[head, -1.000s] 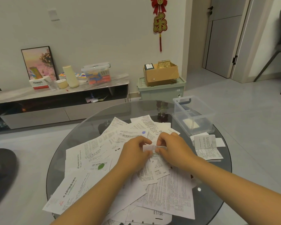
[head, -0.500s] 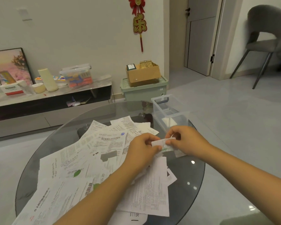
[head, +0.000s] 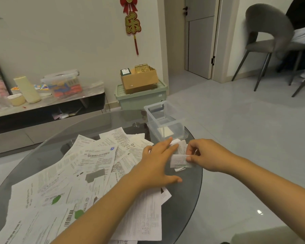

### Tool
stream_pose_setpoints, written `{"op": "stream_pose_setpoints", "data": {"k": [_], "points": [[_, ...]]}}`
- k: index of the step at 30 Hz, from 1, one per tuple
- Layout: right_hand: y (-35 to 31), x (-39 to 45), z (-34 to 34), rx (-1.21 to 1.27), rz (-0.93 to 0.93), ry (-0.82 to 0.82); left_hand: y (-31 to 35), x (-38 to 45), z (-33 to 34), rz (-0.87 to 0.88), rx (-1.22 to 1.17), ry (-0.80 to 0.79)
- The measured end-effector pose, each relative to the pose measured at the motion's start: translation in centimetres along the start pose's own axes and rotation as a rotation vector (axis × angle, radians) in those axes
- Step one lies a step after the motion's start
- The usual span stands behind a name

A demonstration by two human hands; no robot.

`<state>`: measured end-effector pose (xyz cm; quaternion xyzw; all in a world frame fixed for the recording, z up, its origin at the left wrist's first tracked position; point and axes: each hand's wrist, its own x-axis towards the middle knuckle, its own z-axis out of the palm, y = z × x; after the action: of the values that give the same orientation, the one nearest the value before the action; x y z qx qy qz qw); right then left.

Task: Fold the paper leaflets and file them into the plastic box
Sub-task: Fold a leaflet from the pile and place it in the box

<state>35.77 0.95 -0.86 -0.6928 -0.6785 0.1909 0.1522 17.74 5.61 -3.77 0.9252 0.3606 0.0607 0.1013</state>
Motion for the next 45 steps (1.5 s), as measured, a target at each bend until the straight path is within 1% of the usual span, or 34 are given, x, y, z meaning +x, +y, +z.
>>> {"op": "stream_pose_setpoints", "data": {"k": [2, 6, 10, 13, 18, 22, 24, 27, 30, 34, 38, 42, 45], "points": [[0.4, -0.2, -0.5, 0.009, 0.015, 0.009, -0.5, 0.4, -0.1, 0.004, 0.020, -0.008], [1.2, -0.3, -0.5, -0.050, 0.013, -0.079, -0.8, 1.0, 0.7, -0.057, -0.023, 0.004], [1.4, -0.2, -0.5, -0.065, -0.018, -0.114, -0.5, 1.1, 1.1, -0.120, -0.093, 0.022], [1.5, -0.1, -0.8, -0.089, -0.032, -0.148, 0.0, 1.0, 0.8, -0.128, -0.091, 0.030], [1.6, -0.2, -1.6, 0.002, -0.047, -0.155, 0.3, 0.7, 0.0, -0.112, -0.111, 0.037], [1.9, 0.0, -2.1, 0.018, -0.030, -0.083, 0.2, 0.8, -0.3, -0.086, -0.095, 0.044], [2.0, 0.1, -2.1, 0.013, -0.029, -0.064, 0.0, 0.9, -0.2, -0.084, -0.122, 0.059], [1.9, 0.3, -1.9, -0.016, -0.029, -0.066, -0.4, 1.2, 0.0, -0.080, -0.204, 0.131], [1.7, 0.5, -1.5, -0.011, -0.025, -0.032, -0.5, 1.2, -0.1, -0.092, -0.298, 0.214], [1.1, 1.0, -0.7, -0.017, -0.043, 0.060, -0.4, 1.1, -0.3, -0.116, -0.408, 0.291], [0.8, 1.4, 0.6, 0.018, -0.038, 0.154, -0.1, 1.1, 0.0, -0.131, -0.498, 0.298], [0.9, 1.4, 1.7, 0.056, -0.028, 0.206, 0.5, 1.0, 0.0, -0.154, -0.581, 0.302], [1.2, 1.5, 1.9, 0.054, -0.025, 0.236, 0.7, 1.1, 0.2, -0.186, -0.630, 0.276]]}}
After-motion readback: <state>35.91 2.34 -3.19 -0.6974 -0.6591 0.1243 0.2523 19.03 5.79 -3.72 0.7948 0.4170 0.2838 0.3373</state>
